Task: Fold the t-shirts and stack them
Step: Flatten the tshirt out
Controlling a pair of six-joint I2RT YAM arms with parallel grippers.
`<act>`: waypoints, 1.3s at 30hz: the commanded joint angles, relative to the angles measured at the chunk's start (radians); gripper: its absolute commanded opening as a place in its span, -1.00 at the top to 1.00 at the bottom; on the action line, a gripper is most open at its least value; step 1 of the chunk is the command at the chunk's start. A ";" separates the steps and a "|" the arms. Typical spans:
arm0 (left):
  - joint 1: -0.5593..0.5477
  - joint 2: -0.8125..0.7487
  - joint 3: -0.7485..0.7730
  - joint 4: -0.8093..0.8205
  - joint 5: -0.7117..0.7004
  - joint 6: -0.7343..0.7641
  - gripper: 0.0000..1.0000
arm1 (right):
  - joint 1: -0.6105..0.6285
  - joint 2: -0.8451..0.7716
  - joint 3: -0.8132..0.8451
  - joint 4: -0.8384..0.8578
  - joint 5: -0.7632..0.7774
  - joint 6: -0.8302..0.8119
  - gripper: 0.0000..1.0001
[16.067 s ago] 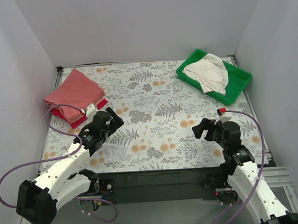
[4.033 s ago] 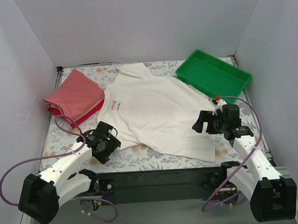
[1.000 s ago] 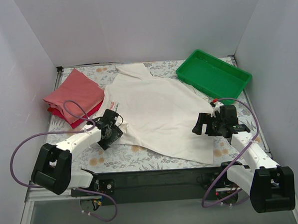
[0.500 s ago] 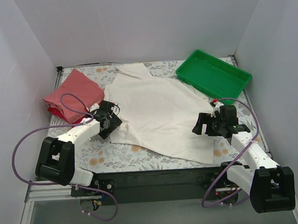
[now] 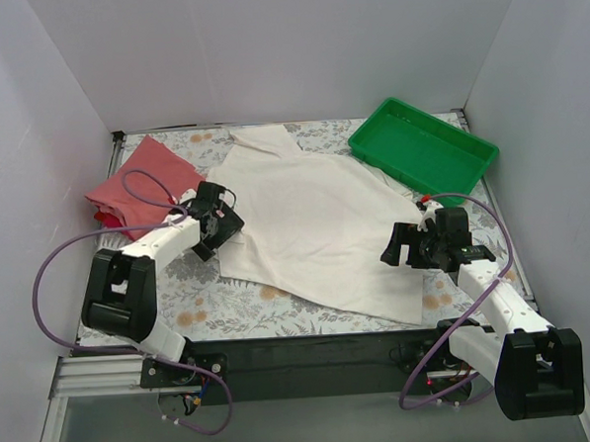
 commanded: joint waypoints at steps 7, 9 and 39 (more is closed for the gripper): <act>0.004 -0.272 -0.013 -0.260 -0.166 -0.156 -0.96 | -0.002 -0.005 0.000 0.030 0.007 -0.010 -0.97; 0.004 -0.316 -0.026 -0.289 -0.165 -0.174 -0.97 | -0.002 -0.008 -0.002 0.032 0.006 -0.010 -0.97; -0.002 -0.268 -0.334 0.032 0.174 -0.050 1.00 | -0.002 -0.253 -0.066 -0.112 0.102 0.128 -0.97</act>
